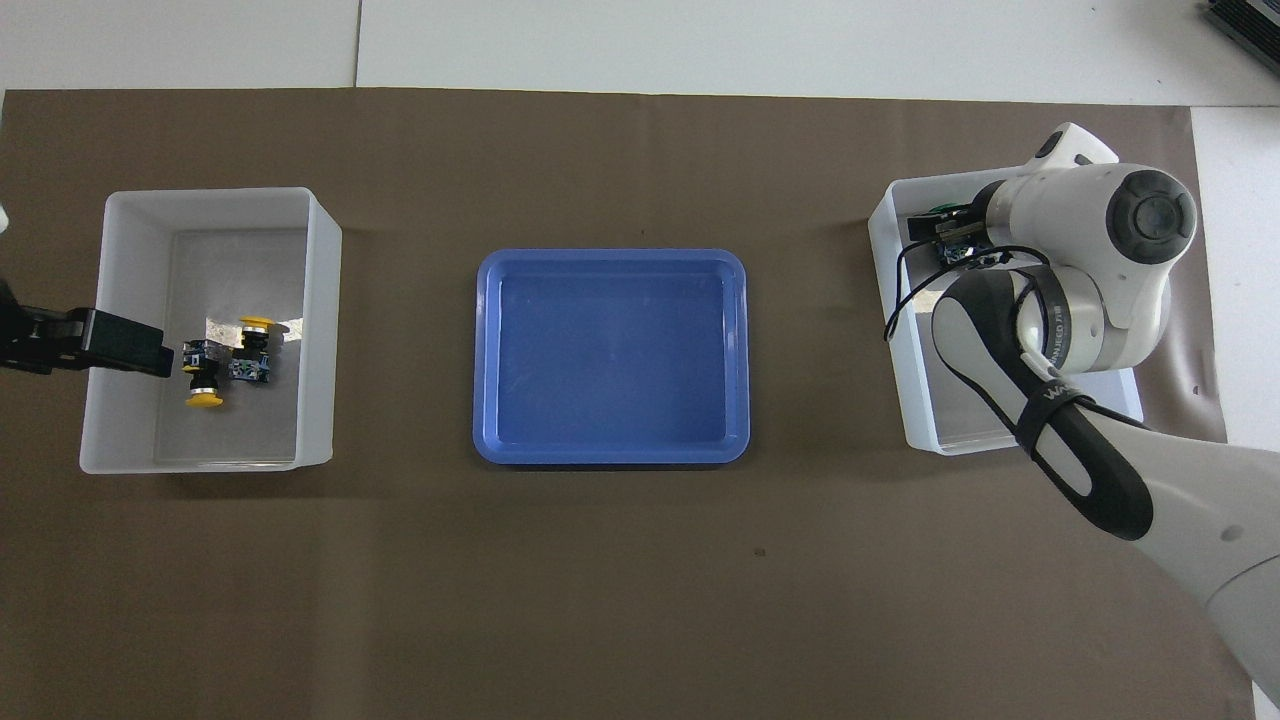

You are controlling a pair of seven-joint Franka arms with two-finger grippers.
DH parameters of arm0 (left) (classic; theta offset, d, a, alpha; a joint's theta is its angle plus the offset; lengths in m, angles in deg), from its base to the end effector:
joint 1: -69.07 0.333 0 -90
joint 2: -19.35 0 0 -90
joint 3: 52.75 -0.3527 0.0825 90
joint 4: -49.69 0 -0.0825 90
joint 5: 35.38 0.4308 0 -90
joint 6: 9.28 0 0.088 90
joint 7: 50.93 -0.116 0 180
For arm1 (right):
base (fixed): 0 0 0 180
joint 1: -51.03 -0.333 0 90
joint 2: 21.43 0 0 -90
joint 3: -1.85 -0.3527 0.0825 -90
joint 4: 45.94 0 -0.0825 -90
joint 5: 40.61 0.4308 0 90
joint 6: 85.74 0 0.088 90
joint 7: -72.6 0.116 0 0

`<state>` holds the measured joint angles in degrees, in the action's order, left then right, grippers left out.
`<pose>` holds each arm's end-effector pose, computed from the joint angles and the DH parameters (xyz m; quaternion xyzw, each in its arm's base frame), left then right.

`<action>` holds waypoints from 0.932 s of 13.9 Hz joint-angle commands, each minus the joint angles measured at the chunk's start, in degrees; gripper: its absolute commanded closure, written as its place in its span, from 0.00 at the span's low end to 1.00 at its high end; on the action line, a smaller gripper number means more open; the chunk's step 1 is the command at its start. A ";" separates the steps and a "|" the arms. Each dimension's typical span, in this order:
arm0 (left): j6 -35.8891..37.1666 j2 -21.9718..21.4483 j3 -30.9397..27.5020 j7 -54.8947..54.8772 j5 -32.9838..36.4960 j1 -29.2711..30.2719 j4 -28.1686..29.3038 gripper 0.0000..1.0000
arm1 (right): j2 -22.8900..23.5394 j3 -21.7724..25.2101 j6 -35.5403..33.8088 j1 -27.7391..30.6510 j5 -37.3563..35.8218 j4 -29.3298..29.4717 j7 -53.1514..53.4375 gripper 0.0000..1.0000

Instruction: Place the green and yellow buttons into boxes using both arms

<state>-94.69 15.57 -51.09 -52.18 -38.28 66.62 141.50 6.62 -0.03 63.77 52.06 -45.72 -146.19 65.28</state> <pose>0.5674 -0.0476 0.6679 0.9983 -0.0481 -0.0235 0.0237 0.7518 0.0099 0.3271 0.9775 0.1002 0.1826 0.0324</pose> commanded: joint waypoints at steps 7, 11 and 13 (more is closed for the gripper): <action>-0.80 0.35 0.09 0.37 0.36 0.25 -0.41 0.00 | -19.07 -0.93 -28.02 -0.42 1.51 -0.30 6.26 0.00; -0.10 0.26 0.09 0.46 0.62 -0.01 -0.49 0.00 | -24.53 -0.84 -39.62 -0.33 4.14 2.42 6.26 0.00; -0.36 0.26 0.09 0.28 0.79 0.07 -0.41 0.00 | -26.46 -0.84 -42.97 -0.33 4.14 3.13 6.26 0.00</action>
<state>-94.99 15.60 -51.06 -52.13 -38.28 66.60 141.47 -18.63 -0.60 23.76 51.37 -42.99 -143.83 70.96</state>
